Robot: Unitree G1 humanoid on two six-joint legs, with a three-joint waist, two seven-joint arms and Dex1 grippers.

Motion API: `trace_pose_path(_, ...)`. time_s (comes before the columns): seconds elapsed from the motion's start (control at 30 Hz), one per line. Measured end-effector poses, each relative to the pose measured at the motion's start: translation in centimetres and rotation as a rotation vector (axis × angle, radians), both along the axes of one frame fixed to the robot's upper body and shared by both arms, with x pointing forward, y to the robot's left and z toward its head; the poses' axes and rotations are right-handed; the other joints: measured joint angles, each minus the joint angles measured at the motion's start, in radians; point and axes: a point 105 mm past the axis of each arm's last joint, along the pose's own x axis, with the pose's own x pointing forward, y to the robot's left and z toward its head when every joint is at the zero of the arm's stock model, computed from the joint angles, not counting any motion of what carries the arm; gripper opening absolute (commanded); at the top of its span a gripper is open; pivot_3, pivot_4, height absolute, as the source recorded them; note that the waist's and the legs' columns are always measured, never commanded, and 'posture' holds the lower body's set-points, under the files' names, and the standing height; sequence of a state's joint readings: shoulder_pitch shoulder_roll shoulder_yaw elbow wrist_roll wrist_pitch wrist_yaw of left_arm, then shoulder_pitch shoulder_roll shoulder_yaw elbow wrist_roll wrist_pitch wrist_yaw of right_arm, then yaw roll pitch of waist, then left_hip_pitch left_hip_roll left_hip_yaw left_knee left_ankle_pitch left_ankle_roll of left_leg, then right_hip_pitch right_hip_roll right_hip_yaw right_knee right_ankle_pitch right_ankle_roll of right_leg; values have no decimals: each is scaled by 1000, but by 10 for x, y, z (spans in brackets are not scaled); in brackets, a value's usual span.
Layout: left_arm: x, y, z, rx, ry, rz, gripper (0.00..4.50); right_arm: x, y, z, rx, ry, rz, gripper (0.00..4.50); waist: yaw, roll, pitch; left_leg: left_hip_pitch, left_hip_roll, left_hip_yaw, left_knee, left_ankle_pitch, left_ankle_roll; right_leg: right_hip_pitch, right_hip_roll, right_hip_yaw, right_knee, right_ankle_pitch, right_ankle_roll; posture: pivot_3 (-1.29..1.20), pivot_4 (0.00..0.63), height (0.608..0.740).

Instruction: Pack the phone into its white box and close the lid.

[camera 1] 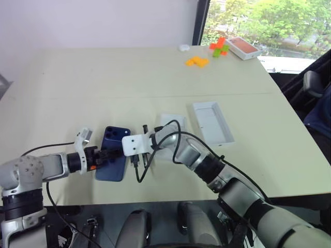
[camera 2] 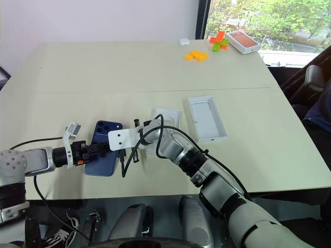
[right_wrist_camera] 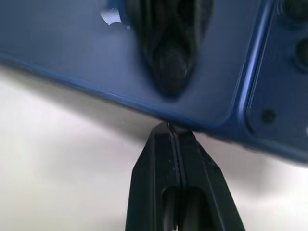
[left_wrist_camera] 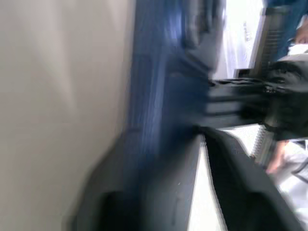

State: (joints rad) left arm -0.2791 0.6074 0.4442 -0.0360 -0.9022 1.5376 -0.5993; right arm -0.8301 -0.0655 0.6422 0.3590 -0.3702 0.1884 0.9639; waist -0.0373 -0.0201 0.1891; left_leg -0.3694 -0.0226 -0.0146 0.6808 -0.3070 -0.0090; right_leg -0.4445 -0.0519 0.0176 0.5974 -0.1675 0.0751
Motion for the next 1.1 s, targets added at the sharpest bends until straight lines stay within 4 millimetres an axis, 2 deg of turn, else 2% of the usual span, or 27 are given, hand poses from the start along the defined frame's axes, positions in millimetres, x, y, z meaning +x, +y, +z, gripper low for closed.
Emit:
trace_pose_path(0.07, -2, -4, 1, -60, 6, -13, 83, 1, -1, 0, -3, -2, -3, 0, -3, -1, 0, -1, 0, -1, 0, 0, -1, 0, 0, -1, 0, 0, 0, 0, 150, 740)
trace_pose_path(0.33, -2, -2, 2, -95, 6, -8, 37, 3, -5, 0, -3, -19, -4, 0, -7, -1, 0, -1, 0, -4, -1, 1, -2, 0, 1, -2, 0, 0, 0, 0, 150, 740)
trace_pose_path(0.47, -1, 3, -2, -155, 45, 32, 37, 10, -13, 3, 5, -27, -31, 0, -7, -1, 0, -2, 0, -5, -1, 1, -2, 0, 1, -3, 0, 0, 0, 0, 150, 740)
trace_pose_path(0.53, -1, 6, -3, -180, 56, 51, 37, 13, -17, 9, 40, 5, -59, 0, -7, -1, 0, -3, 0, -6, -1, 2, -3, -1, 1, -3, 0, 0, 0, 0, 150, 740)
trace_pose_path(0.6, -1, 9, -2, -188, 59, 64, 37, 12, -16, 24, 116, 61, -76, 0, -7, -1, 0, -4, 1, -6, -1, 2, -3, -2, 1, -3, 0, 0, 0, 0, 150, 740)
trace_pose_path(0.7, 0, 12, 1, -188, 44, 83, 0, 7, -16, 58, 291, 196, -100, 774, -6, -1, 0, -5, 1, -7, -1, 2, -3, -3, -1, -4, 0, 0, -1, 0, 150, 740)
trace_pose_path(0.8, 6, 15, 9, -198, 9, 106, 0, 2, -36, 105, 499, 323, -94, 2288, 2, 0, 1, -6, 0, -9, -1, 2, -3, -3, -4, -7, -1, 0, -1, 0, 150, 740)
trace_pose_path(0.87, 12, 14, 17, -224, -16, 115, 0, 2, -53, 118, 547, 349, -96, 3239, 11, -1, 1, -5, -2, -9, -1, 2, -3, -1, -5, -9, -2, 0, -1, 0, 150, 740)
trace_pose_path(0.93, 18, 13, 27, -263, -44, 121, 0, 4, -72, 120, 565, 366, -114, 4289, 18, -1, 1, -5, -2, -10, -1, 2, -3, 0, -6, -10, -3, 0, -1, 0, 150, 740)
trace_pose_path(1.0, 23, 11, 32, -270, -62, 126, 0, 6, -90, 114, 567, 384, -146, 4460, 20, -1, 1, -6, -2, -10, -1, 2, -3, -1, -6, -10, -3, 0, -1, 0, 150, 740)
trace_pose_path(1.1, 35, -10, 46, -286, -108, 86, 0, 6, -132, 95, 530, 409, -226, 4460, 33, -2, 2, -7, -5, -11, -1, 2, -3, 0, -8, -12, -3, 0, -1, 0, 150, 740)
